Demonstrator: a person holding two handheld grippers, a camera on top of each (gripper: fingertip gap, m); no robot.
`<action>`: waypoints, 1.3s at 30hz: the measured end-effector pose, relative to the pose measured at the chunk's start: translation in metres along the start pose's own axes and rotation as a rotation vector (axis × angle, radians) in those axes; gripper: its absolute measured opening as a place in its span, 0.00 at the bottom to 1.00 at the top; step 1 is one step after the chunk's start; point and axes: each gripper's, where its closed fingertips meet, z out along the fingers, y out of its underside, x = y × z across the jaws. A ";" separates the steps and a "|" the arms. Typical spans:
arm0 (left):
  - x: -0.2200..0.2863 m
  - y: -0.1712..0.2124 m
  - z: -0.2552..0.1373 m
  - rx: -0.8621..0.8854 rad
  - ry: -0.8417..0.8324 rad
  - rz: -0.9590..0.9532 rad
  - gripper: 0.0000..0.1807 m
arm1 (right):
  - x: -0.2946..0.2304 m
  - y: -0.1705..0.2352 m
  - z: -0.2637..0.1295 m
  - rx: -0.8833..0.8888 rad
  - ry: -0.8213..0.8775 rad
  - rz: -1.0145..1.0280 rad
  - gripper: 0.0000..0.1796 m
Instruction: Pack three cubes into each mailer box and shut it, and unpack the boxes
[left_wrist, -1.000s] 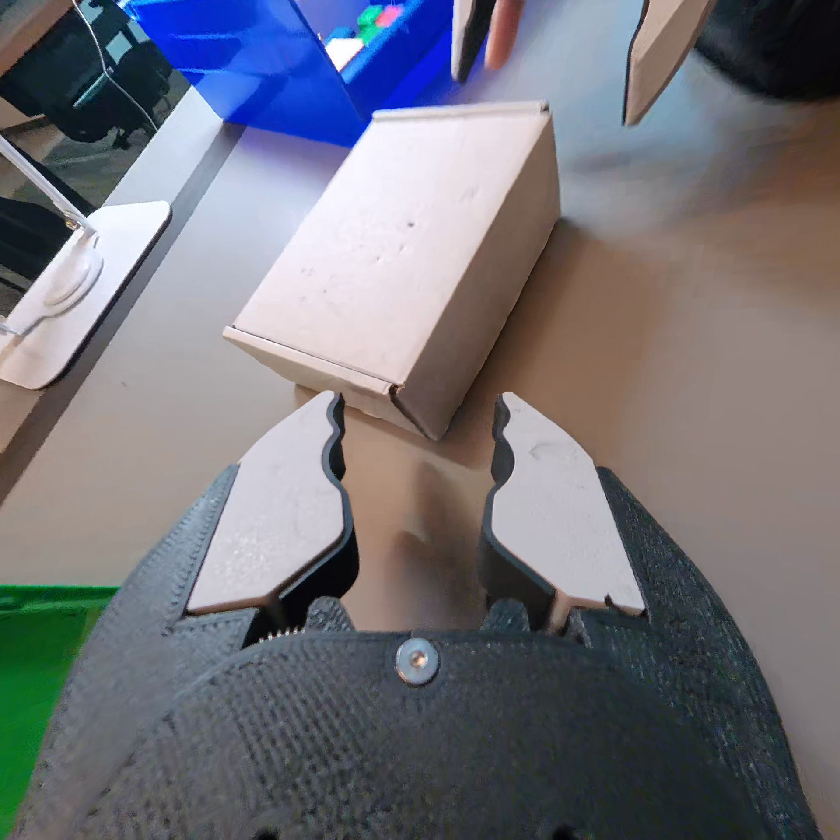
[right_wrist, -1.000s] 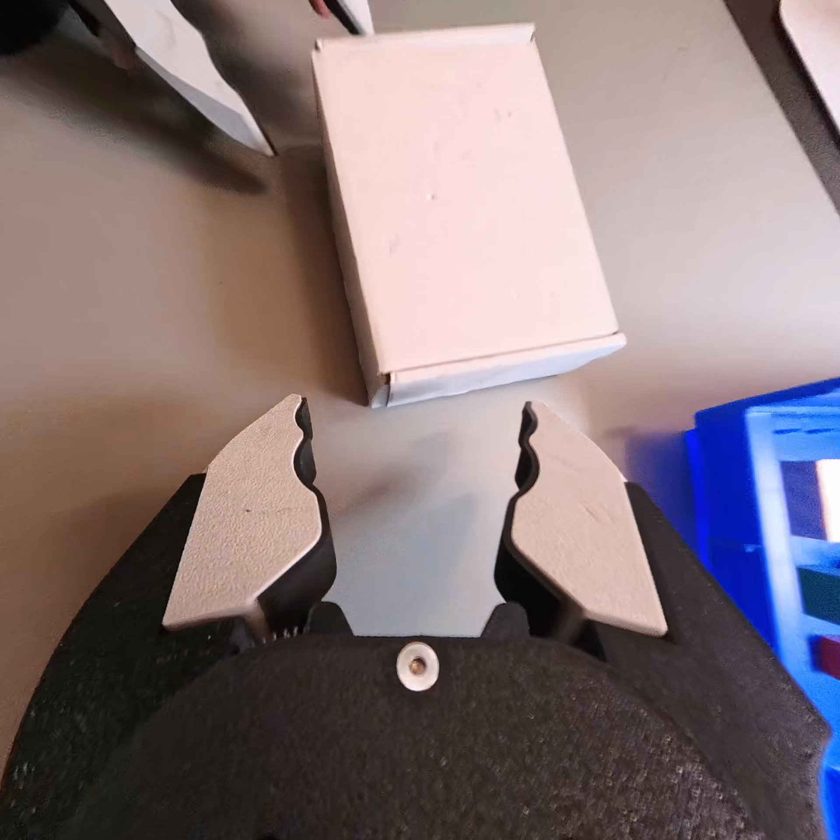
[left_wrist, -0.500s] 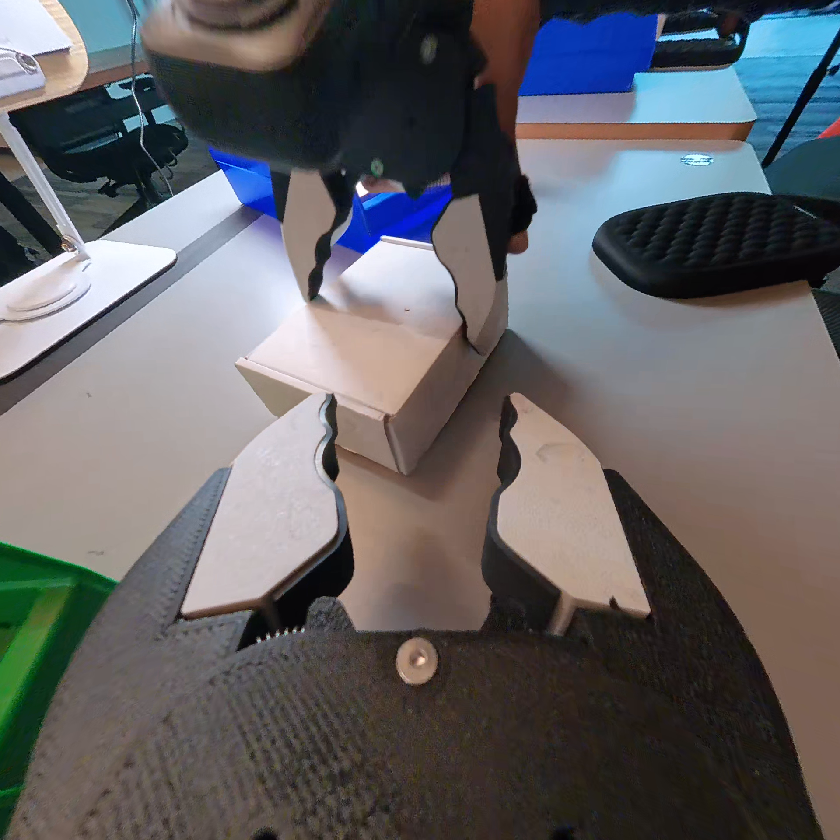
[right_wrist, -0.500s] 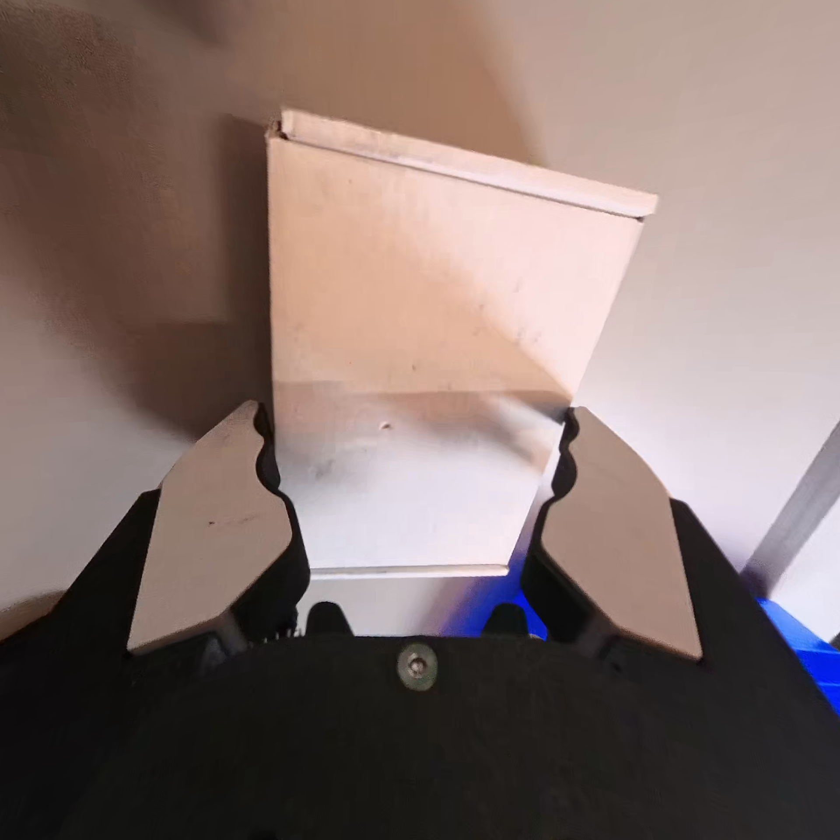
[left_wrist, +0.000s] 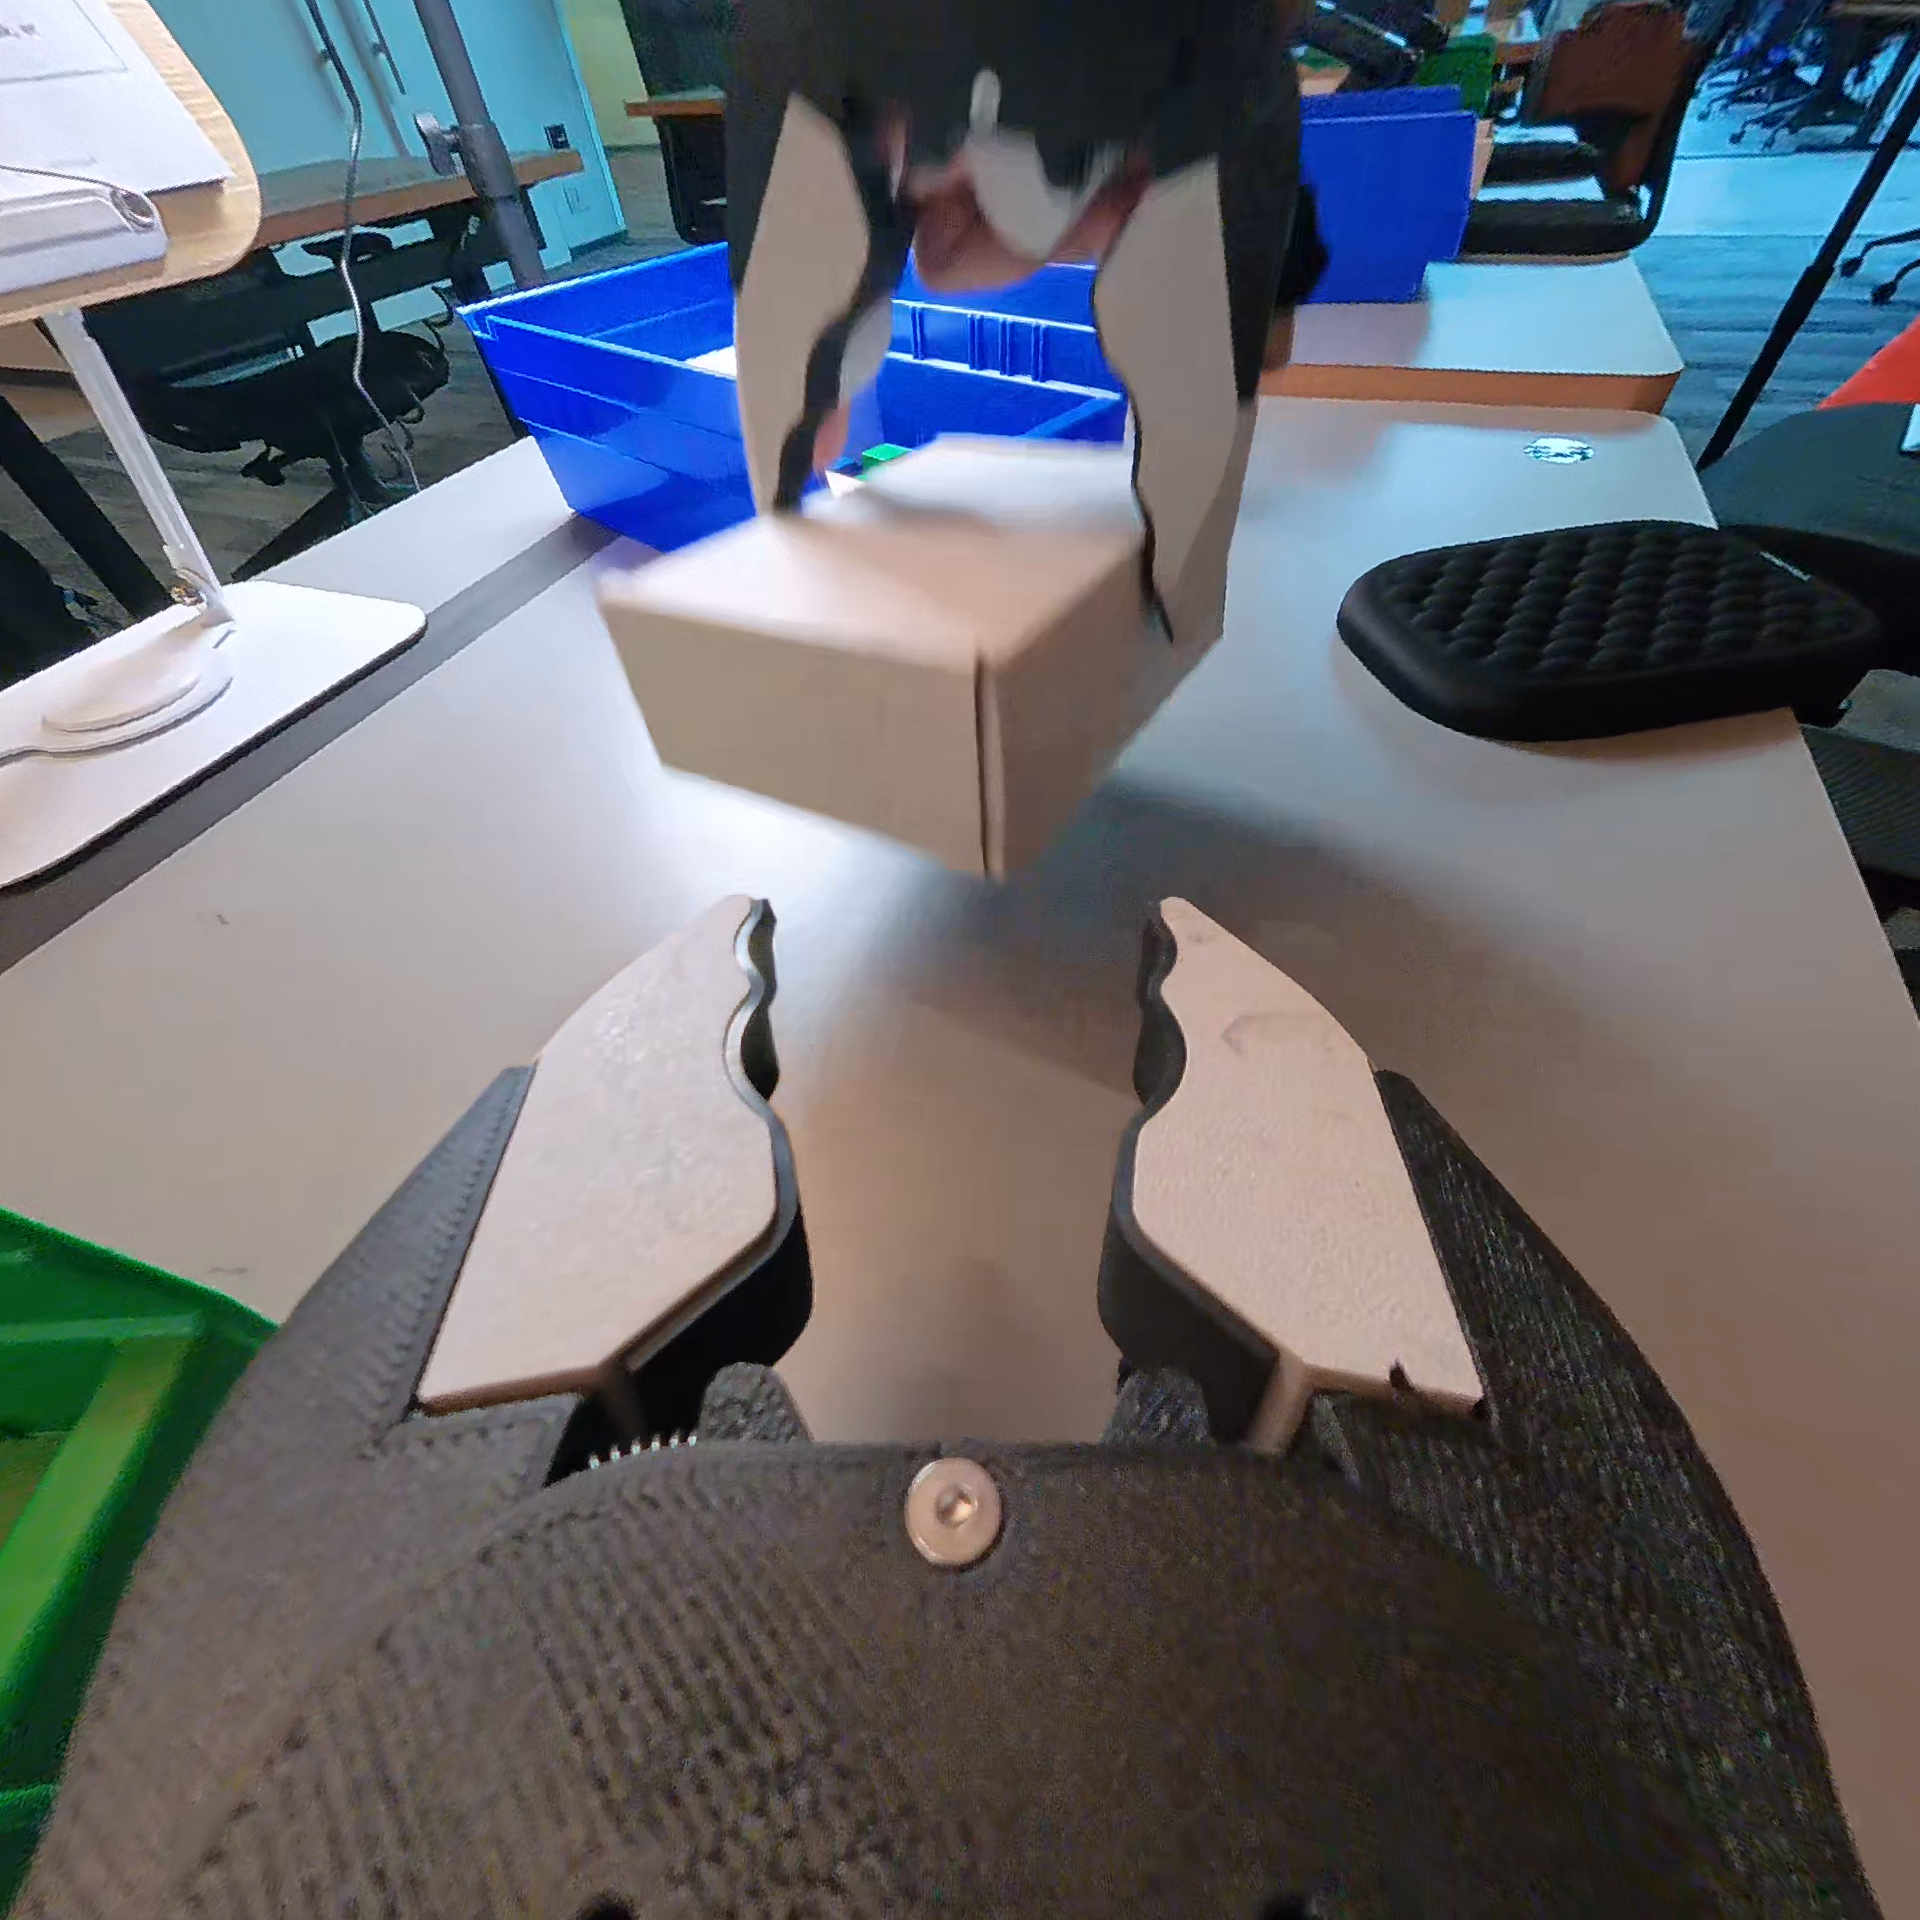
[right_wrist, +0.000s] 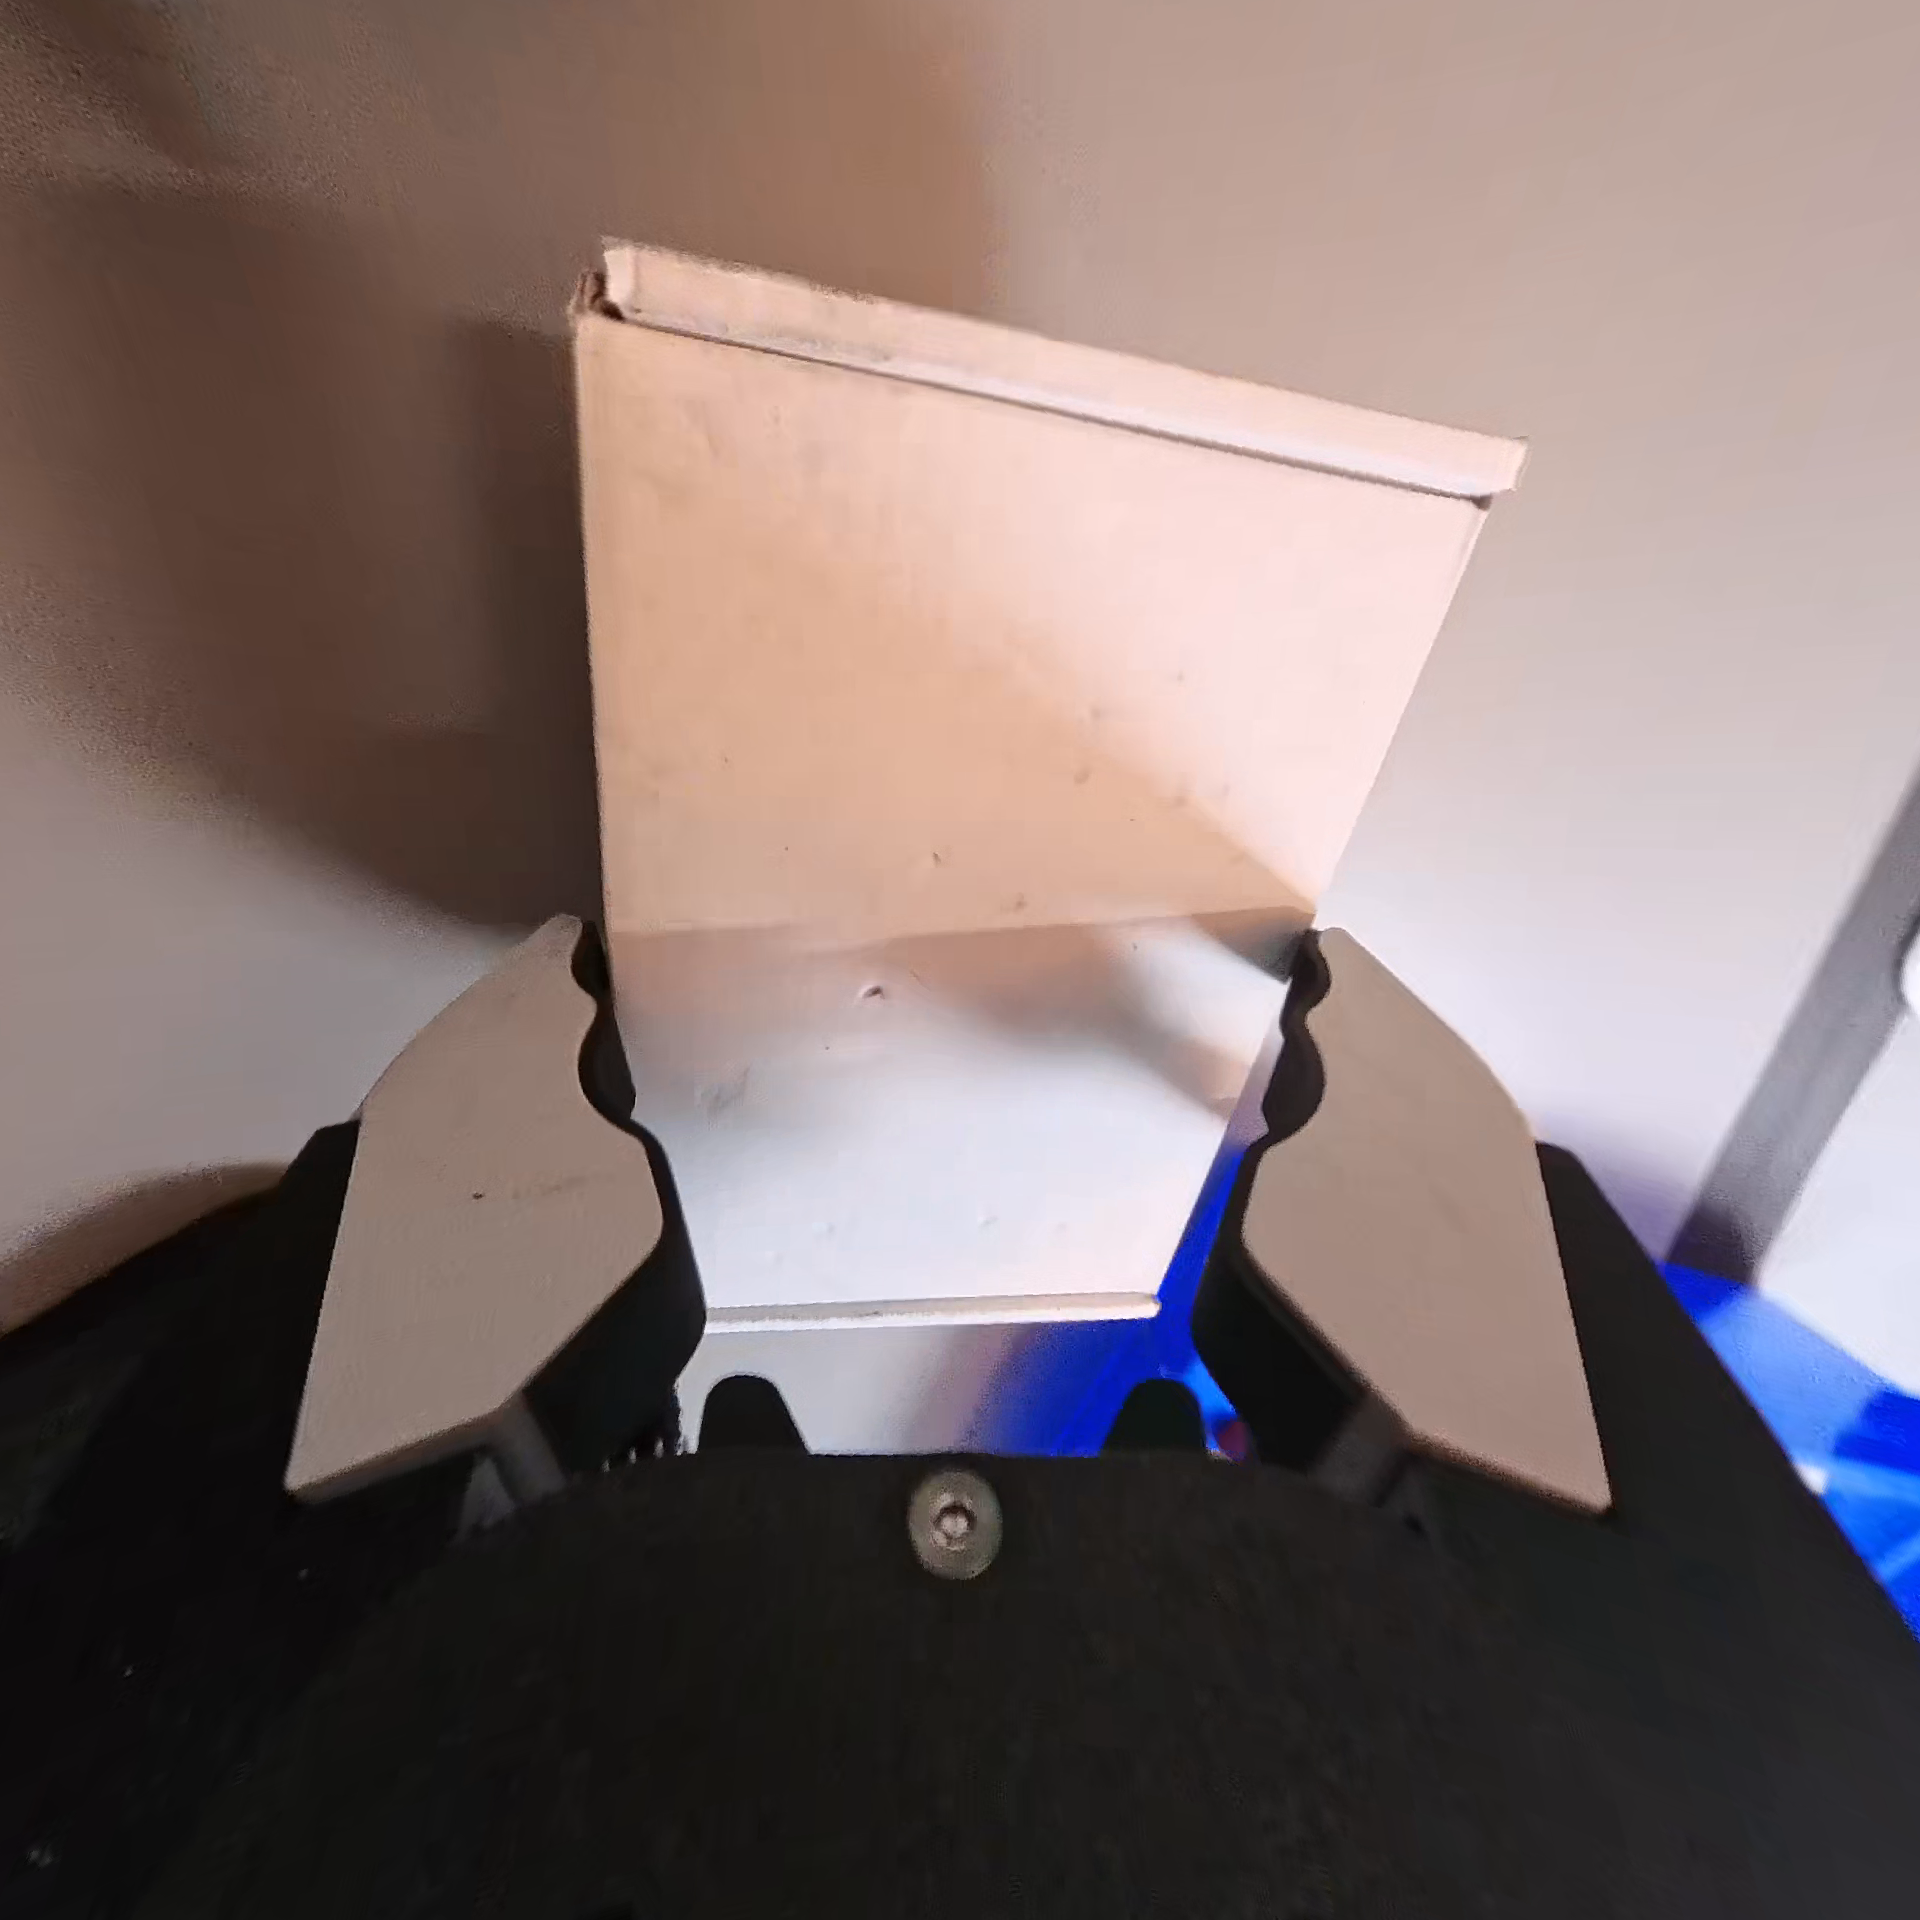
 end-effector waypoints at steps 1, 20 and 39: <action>0.000 0.000 0.000 0.004 0.002 -0.009 0.37 | 0.006 0.009 -0.015 0.011 0.020 0.027 0.67; 0.001 0.022 0.017 -0.060 -0.015 -0.045 0.37 | 0.198 0.270 -0.114 -0.216 0.382 0.426 0.67; -0.007 0.021 0.018 -0.039 -0.011 -0.084 0.37 | 0.258 0.274 -0.048 -0.365 0.364 0.276 0.63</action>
